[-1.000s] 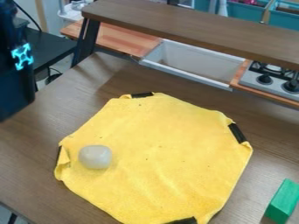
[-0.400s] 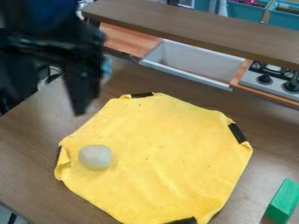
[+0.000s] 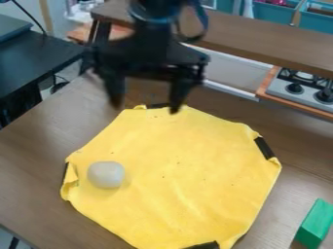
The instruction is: Cover the object with the cloth
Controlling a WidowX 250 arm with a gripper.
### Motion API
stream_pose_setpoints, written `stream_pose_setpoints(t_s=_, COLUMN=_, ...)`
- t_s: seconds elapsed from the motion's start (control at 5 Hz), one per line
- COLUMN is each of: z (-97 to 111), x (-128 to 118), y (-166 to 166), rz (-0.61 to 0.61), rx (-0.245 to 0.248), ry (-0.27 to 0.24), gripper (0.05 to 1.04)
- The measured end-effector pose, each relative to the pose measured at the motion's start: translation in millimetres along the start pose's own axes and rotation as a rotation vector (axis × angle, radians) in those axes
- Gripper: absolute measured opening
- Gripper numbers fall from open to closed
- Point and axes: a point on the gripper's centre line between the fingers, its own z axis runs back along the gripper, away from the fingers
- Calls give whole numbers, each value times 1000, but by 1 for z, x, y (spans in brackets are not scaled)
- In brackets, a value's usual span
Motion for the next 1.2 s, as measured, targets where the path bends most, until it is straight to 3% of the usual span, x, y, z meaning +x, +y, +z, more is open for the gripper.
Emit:
stream_pose_setpoints(t_s=0.2, z=-26, x=25, y=-15, rz=131, rx=2, ry=5, gripper=999)
stream_pose_setpoints(t_s=0.6, z=-64, x=58, y=-64, rz=176, rx=-34, ry=-43, gripper=999)
stream_pose_setpoints(t_s=1.0, z=-118, x=54, y=-114, rz=116, rx=-79, ry=-126, gripper=999)
stream_pose_setpoints(t_s=1.2, z=-137, x=53, y=-132, rz=122, rx=-96, ry=-111, gripper=999)
